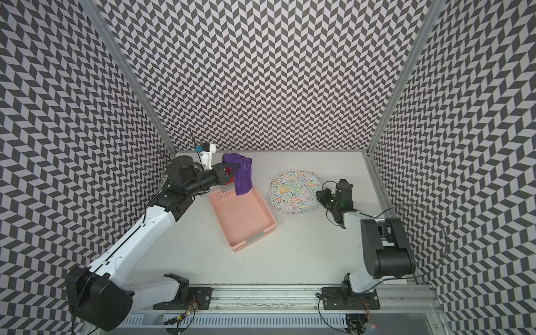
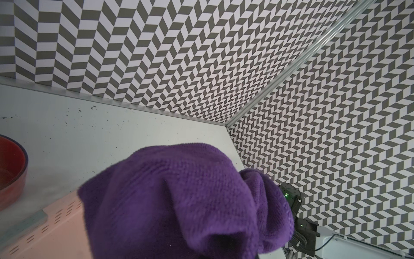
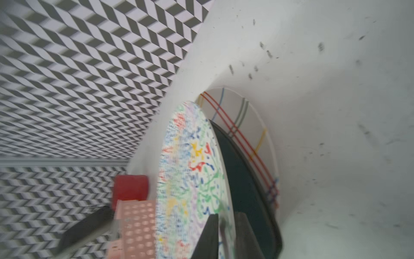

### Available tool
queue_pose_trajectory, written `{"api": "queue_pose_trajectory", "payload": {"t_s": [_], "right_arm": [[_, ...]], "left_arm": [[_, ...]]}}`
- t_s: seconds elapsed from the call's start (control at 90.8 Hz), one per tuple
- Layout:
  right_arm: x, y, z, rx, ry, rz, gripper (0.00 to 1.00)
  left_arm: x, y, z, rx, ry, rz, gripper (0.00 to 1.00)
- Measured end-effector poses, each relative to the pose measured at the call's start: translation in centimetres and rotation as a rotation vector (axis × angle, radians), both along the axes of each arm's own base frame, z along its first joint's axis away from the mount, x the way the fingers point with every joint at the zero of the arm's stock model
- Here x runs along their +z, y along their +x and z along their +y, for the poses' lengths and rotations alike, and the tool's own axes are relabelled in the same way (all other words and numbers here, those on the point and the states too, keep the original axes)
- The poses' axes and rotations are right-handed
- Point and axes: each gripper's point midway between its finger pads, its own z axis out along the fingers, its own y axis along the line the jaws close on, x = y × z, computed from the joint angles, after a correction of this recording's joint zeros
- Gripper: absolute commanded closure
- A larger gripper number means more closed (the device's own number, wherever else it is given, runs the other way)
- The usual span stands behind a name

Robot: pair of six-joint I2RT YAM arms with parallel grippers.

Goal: Wipe the wet plate dry
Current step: Place the plate on the plate, then place the towel at the center of the board.

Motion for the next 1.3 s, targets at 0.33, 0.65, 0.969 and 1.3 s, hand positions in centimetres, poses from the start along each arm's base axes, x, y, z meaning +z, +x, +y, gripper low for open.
{"api": "queue_pose_trajectory", "payload": {"t_s": [0.33,0.65,0.969,1.3], "right_arm": [[1.2,-0.2,-1.2,0.027,-0.156,-0.01,0.05],[7.1,-1.1,-2.7,-0.023,-0.231,-0.126,0.01],[12.6,-1.4,-4.5,-0.13,-0.285,-0.266,0.0],[14.1,-1.3,-7.8,-0.254,-0.456,-0.372,0.0]], "left_arm": [[-1.1,-2.8,-4.2,-0.123,0.115,-0.048,1.0],[-6.7,-11.9,-15.4,-0.439,0.434,-0.277,0.84],[-16.0,-14.0,-15.9,-0.519,0.685,-0.306,0.07],[0.4,-8.0,-6.5,-0.028,0.338,-0.538,0.0]]}}
